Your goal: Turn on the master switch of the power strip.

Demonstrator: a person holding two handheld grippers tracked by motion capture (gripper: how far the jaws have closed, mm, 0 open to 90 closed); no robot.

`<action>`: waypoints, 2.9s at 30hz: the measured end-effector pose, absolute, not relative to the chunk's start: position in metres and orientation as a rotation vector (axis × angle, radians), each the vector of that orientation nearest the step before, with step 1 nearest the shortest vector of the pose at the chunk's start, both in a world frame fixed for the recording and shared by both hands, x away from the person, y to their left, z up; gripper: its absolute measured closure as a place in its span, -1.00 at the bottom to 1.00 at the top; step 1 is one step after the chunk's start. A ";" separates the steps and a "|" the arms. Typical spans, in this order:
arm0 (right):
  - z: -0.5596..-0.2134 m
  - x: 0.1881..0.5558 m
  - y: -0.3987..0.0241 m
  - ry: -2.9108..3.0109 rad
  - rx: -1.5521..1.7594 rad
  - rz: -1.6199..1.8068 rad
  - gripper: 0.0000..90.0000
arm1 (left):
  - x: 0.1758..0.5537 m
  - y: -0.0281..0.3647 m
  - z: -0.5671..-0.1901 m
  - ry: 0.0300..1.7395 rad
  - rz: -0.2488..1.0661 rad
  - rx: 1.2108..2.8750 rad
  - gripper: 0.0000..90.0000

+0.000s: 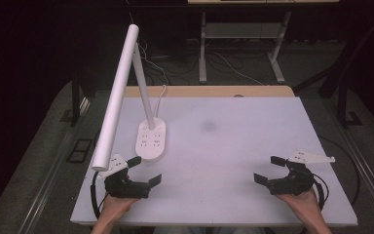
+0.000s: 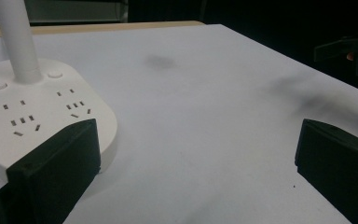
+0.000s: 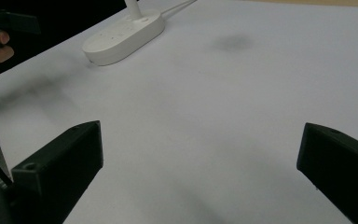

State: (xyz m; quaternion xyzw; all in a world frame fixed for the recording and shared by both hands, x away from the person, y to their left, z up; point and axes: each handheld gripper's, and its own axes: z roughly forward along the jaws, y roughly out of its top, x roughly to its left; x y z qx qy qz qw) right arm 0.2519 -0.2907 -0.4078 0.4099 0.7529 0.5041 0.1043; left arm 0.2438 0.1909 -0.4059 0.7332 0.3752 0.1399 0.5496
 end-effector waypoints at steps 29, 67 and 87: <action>-0.410 0.251 -0.290 2.262 1.209 1.483 -1.00 | 0.243 0.193 -0.400 0.894 0.295 1.801 -1.00; -0.415 0.251 -0.288 2.303 1.218 1.434 -1.00 | 0.271 0.211 -0.372 0.933 0.275 1.902 -1.00; -0.416 0.252 -0.288 2.307 1.210 1.427 -1.00 | 0.289 0.227 -0.360 0.976 0.308 1.942 -1.00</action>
